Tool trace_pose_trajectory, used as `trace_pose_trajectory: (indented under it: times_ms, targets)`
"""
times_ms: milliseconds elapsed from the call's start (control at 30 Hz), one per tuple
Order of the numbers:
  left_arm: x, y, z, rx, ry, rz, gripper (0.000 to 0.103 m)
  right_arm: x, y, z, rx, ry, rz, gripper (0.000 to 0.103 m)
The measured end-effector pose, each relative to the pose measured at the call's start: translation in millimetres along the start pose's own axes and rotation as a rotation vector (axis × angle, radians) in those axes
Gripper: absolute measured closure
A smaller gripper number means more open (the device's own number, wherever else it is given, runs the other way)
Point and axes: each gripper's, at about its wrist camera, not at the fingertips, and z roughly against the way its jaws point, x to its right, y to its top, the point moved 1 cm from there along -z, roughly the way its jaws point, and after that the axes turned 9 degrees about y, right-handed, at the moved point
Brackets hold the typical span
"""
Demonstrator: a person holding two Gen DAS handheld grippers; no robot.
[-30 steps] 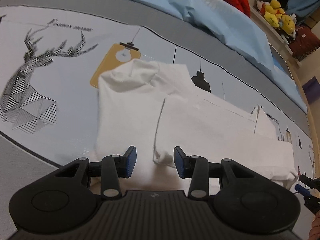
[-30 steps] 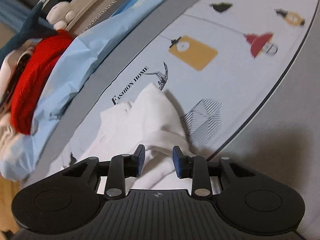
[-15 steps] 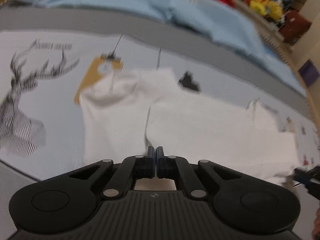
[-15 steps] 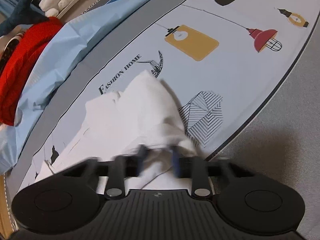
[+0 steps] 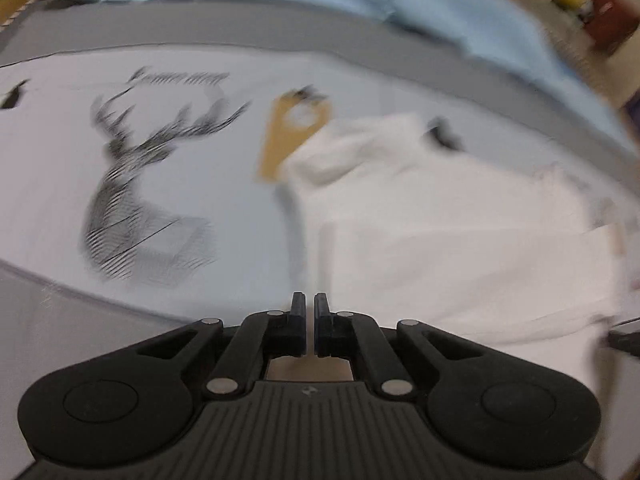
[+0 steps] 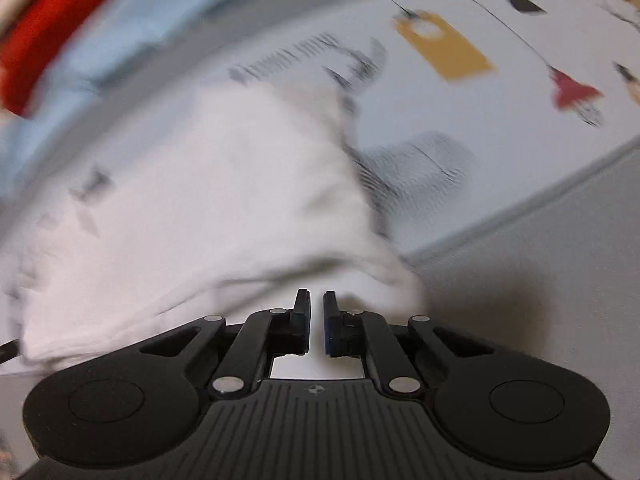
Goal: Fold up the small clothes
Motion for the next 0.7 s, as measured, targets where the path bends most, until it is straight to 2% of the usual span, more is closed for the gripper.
trace_pose_trajectory:
  times_ms: [67,200,300,333,467,567,667,700]
  targets:
    - [-11,5,8,0.036,-0.023,0.047,0.101,7,2,4,0.013,-0.024,-0.022,0.093]
    - [-13,13,22,0.101,-0.096,0.072,0.099,9,13,34,0.159,-0.009,-0.035,0.093]
    - [-3,11,18,0.098,-0.113,0.059,0.099,10,18,37,0.216,0.06,-0.044,0.093]
    - [-3,9,17,0.095,-0.115,0.057,0.098,9,19,32,0.218,0.084,-0.04,0.089]
    - [-1,10,10,0.085,-0.123,0.072,0.097,6,16,7,0.158,0.099,-0.032,0.078]
    - [2,10,9,0.084,-0.119,0.061,0.097,9,7,-15,-0.011,-0.021,0.0,0.078]
    - [0,12,6,0.081,-0.112,0.063,0.097,14,7,-13,-0.032,-0.03,0.009,0.079]
    - [-1,12,6,0.08,-0.112,0.066,0.097,14,9,-7,-0.015,-0.034,0.006,0.079]
